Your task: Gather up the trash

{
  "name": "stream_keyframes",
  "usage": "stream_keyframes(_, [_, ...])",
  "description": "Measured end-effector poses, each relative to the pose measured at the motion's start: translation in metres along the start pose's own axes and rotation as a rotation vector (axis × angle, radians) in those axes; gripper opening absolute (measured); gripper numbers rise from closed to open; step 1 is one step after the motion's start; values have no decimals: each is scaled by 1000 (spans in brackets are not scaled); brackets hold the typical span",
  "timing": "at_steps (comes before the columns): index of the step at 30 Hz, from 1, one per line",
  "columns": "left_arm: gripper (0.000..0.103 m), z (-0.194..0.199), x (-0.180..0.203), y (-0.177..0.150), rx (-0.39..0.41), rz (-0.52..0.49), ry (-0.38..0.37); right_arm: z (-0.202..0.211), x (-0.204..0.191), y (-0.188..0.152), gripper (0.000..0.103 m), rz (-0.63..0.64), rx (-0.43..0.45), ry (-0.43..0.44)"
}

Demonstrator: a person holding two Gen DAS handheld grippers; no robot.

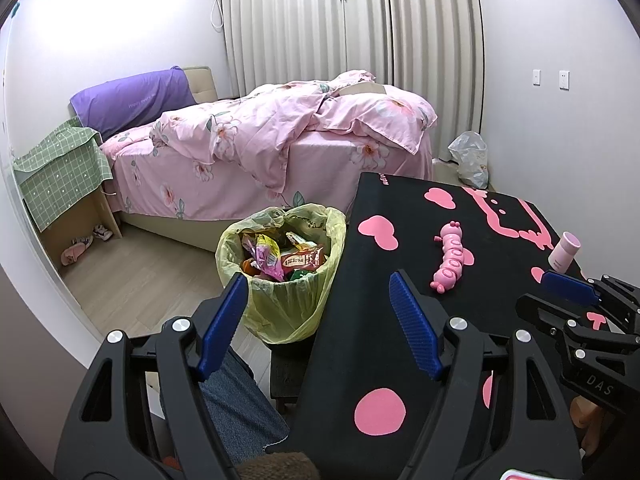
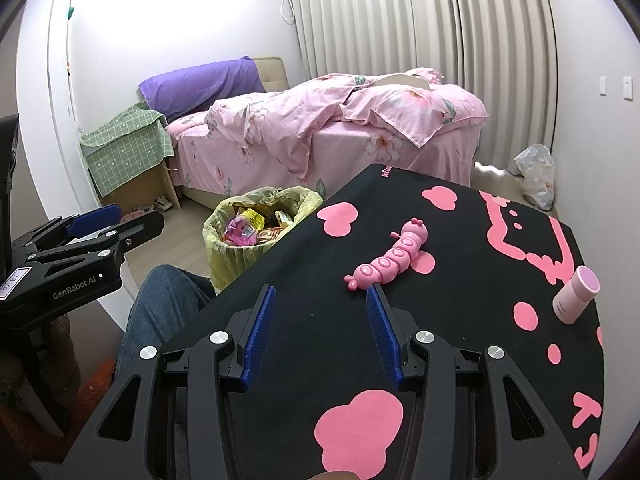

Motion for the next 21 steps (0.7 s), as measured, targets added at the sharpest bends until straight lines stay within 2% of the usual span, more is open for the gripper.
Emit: stream_keyframes(21, [69, 0, -2, 1, 3, -3, -4, 1, 0, 0, 45, 2, 2, 0])
Point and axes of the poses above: each gripper's, at about its wrist camera, not at the fingertips, and z roughly against the way its jaws point, x to its right, y to its top, the point moved 9 cm from there along -z, roughly the way its jaws point
